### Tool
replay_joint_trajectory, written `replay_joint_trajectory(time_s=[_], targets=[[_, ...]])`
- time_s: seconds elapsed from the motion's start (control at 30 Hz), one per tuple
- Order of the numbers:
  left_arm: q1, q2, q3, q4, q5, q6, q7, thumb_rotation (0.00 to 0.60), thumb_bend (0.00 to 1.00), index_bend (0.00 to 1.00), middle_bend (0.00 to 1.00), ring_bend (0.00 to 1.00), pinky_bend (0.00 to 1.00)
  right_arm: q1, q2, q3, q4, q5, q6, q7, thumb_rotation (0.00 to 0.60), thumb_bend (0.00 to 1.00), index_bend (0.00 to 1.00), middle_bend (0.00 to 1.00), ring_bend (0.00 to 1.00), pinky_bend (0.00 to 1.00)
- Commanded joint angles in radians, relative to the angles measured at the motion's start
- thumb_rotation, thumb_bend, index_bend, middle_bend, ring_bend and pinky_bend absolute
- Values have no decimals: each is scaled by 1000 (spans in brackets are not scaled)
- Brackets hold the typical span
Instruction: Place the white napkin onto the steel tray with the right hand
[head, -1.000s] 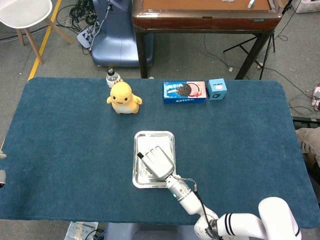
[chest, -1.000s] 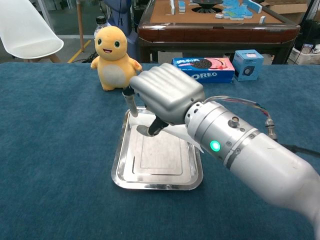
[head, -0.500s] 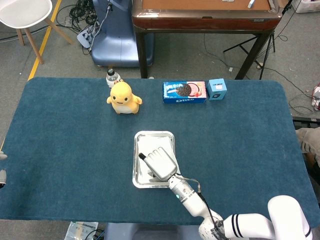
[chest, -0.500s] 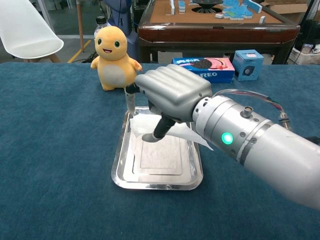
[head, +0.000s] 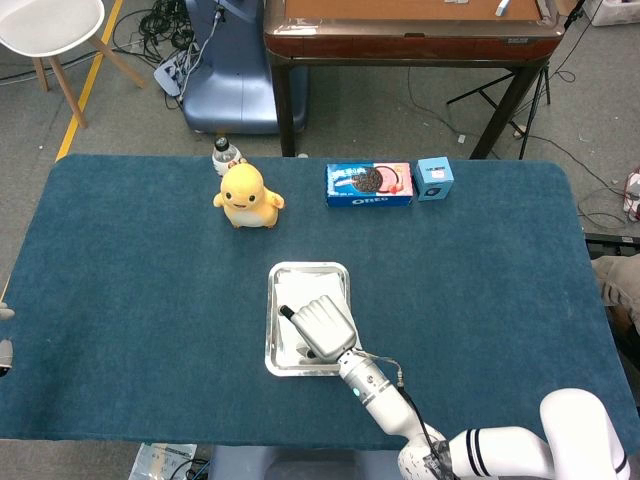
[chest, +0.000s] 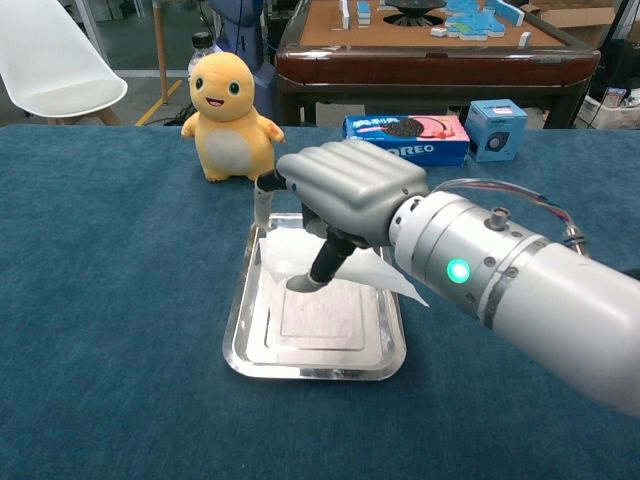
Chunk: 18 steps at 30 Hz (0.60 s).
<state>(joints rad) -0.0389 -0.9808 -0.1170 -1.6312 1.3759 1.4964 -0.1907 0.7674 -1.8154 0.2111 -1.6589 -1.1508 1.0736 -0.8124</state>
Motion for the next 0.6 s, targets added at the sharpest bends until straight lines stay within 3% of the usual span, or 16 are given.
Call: replay_joint_trajectory(time_s=[0.03,0.6], targets=[[0,0,0,0,0,0,0,600,480,341,277,216,356,10,7,6,-16,31,-20,13,600,0,327,1000,1000,1000],[-2,-1,0,2,-4,-5,1,600,479,341,278,216,356,41,60,-41,-113,139,-37,-20,600,0,311,1000,1000,1000]])
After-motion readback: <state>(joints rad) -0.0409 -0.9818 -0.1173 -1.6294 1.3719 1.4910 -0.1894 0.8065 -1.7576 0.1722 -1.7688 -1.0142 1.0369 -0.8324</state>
